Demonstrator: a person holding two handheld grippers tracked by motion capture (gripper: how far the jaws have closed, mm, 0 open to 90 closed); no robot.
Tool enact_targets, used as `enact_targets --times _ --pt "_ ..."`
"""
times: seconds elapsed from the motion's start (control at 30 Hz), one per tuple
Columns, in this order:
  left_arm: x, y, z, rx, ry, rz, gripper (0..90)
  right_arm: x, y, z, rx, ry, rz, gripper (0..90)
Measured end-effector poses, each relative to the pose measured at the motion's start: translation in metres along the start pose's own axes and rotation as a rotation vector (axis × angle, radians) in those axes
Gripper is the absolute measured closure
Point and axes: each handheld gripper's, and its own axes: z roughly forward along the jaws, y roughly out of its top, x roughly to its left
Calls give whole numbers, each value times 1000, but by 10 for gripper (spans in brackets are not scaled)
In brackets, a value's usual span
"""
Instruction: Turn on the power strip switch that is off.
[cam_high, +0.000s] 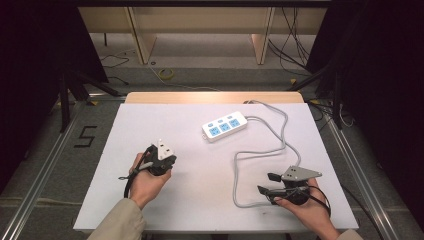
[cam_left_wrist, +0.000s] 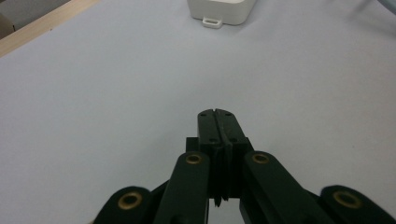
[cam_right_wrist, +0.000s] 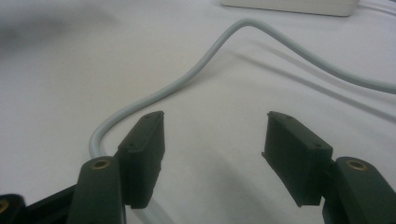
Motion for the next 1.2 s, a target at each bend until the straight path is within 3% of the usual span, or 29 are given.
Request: enact_targets --times 1.2 --pt "-6 35 20 -10 -7 57 898 -1 0 1 -2 2 1 389"
